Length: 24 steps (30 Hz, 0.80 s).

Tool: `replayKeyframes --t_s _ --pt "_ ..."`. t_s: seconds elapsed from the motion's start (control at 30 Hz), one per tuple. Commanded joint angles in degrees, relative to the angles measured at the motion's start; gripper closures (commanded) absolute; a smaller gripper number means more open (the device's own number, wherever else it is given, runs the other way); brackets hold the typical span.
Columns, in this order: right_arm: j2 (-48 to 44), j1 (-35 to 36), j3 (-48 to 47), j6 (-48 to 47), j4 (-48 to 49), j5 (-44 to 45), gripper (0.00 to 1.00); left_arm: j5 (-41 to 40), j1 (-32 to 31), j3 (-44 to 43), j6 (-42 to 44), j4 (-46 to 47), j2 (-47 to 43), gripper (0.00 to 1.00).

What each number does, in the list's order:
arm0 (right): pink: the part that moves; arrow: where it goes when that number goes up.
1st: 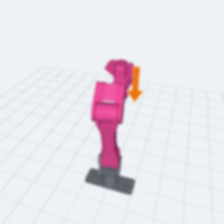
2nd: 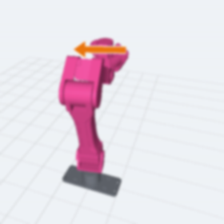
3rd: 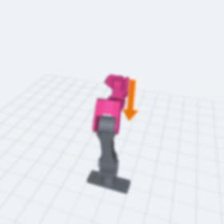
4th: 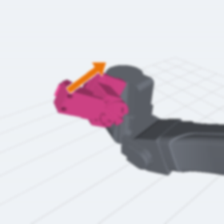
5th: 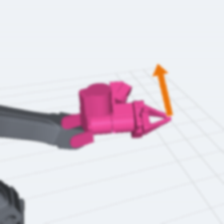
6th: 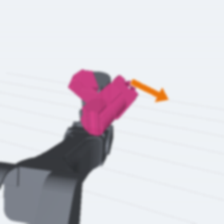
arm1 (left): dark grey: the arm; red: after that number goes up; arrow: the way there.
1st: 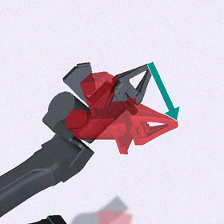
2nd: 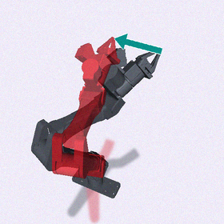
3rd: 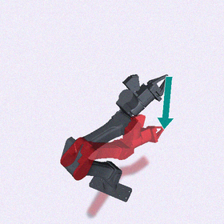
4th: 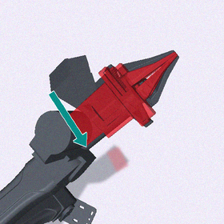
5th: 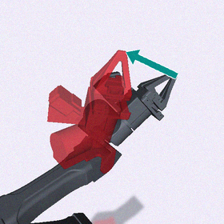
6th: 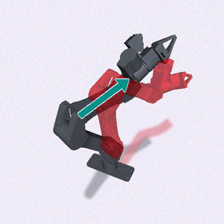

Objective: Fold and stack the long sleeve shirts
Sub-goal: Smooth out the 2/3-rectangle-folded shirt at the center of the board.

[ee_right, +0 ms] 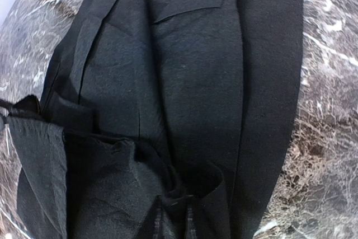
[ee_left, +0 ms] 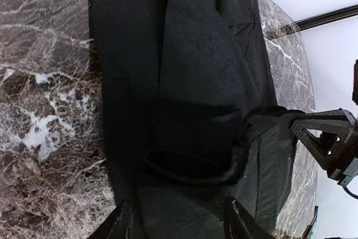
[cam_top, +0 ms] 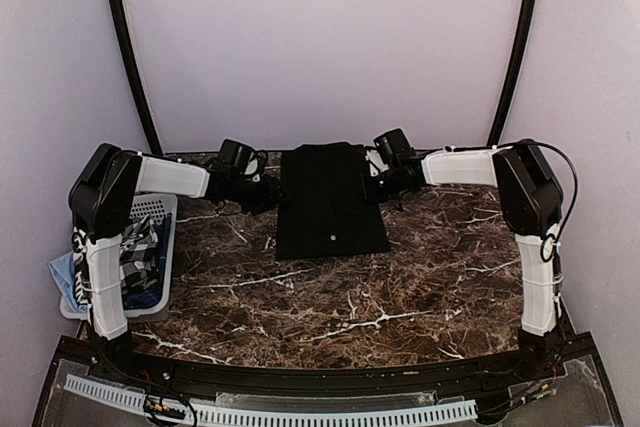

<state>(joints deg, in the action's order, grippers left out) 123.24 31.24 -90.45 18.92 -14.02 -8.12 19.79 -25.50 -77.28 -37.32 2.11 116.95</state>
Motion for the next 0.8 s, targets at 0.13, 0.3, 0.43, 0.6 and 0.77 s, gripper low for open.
replayKeyframes --t_s 0.13,0.3,0.43,0.6,0.77 --pt "-2.46 -0.05 1.05 1.08 0.82 1.56 1.00 3.36 0.18 -3.13 0.53 1.76 4.13 0.53" --pt "-6.72 -0.06 4.59 2.78 2.52 3.93 1.00 3.69 0.18 -3.66 0.16 2.48 5.38 0.60" --pt "-9.55 -0.07 7.52 4.00 4.22 5.81 1.00 4.58 0.18 -3.59 -0.60 3.72 5.72 0.68" --pt "-10.28 -0.05 8.74 4.37 4.91 7.29 1.00 5.34 0.18 -3.33 -1.20 4.72 5.75 0.84" --pt "-8.56 -0.10 7.61 4.12 4.58 9.13 1.00 4.46 0.18 -2.64 -1.56 4.31 4.77 1.00"
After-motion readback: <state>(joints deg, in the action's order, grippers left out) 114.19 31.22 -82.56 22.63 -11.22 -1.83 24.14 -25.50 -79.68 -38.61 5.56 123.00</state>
